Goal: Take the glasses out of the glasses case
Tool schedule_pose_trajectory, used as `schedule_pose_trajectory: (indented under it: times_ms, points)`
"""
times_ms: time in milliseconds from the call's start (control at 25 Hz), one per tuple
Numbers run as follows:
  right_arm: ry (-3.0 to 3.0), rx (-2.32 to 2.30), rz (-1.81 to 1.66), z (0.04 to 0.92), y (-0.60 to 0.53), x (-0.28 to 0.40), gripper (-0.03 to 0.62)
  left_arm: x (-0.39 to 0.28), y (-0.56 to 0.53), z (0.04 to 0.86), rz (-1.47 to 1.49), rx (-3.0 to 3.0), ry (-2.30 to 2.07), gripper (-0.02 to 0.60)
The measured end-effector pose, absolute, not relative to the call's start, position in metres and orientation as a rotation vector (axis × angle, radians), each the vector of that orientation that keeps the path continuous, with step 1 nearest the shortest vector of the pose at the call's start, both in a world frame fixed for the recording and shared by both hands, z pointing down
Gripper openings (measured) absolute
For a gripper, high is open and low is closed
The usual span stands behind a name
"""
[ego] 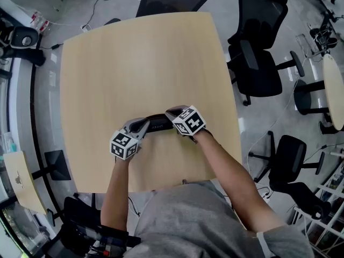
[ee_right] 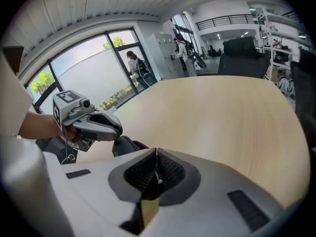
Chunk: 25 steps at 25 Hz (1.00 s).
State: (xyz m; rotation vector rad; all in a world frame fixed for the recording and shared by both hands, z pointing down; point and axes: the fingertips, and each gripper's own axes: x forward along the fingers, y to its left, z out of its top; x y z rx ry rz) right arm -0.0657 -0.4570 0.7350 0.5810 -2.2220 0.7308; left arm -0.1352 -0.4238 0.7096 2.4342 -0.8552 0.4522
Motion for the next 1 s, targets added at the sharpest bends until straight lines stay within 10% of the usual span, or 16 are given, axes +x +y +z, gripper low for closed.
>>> schedule_pose_trajectory:
  times_ms: [880, 1000]
  points:
    - [-2.044, 0.139, 0.736, 0.743, -0.385, -0.079, 0.011, -0.111, -0.356, 0.743, 0.562, 2.409, -0.643, 0.008]
    - [-2.092, 0.035, 0.52, 0.737, -0.374, -0.098, 0.162, -0.11, -0.346, 0.749, 0.564, 2.423, -0.661, 0.008]
